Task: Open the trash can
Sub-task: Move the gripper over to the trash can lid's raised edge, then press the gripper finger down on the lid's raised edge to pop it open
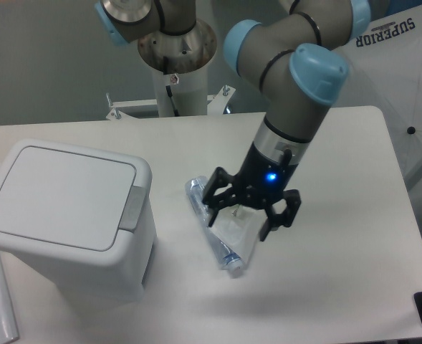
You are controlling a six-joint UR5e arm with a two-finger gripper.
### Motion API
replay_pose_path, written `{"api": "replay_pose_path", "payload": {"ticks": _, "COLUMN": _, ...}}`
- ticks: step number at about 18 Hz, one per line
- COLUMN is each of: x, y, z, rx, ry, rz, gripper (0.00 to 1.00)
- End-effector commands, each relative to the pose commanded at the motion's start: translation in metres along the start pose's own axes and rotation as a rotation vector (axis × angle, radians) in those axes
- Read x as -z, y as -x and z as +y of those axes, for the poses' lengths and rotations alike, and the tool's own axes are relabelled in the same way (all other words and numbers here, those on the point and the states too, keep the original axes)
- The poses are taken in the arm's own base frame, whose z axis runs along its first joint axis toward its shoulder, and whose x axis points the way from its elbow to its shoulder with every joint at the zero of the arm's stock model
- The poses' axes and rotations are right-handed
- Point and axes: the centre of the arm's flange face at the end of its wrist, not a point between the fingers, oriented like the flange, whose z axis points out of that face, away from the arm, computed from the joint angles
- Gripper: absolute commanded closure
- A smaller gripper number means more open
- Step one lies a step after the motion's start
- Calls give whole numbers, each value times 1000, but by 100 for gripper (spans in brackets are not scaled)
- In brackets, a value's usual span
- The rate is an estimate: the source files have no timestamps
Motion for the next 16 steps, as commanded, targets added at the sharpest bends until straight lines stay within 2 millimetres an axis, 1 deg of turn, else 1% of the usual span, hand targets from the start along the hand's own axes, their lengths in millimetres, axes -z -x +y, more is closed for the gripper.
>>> {"api": "replay_pose_path", "payload": {"ticks": 2, "x": -1, "y": -19, "z": -3, "rx": -9, "ry": -2, "rz": 11, "gripper": 0}}
{"api": "replay_pose_path", "payload": {"ticks": 4, "x": -4, "y": -45, "z": -5, "rx": -32, "ry": 0, "rz": 24, "gripper": 0}}
{"api": "replay_pose_path", "payload": {"ticks": 6, "x": -9, "y": -60, "z": -6, "rx": -50, "ry": 6, "rz": 37, "gripper": 0}}
{"api": "replay_pose_path", "payload": {"ticks": 7, "x": -12, "y": -65, "z": -6, "rx": -55, "ry": 10, "rz": 41, "gripper": 0}}
{"api": "replay_pose_path", "payload": {"ticks": 10, "x": -14, "y": -66, "z": -3, "rx": -55, "ry": 15, "rz": 43, "gripper": 0}}
{"api": "replay_pose_path", "payload": {"ticks": 16, "x": -18, "y": -62, "z": 0, "rx": -46, "ry": 24, "rz": 43, "gripper": 0}}
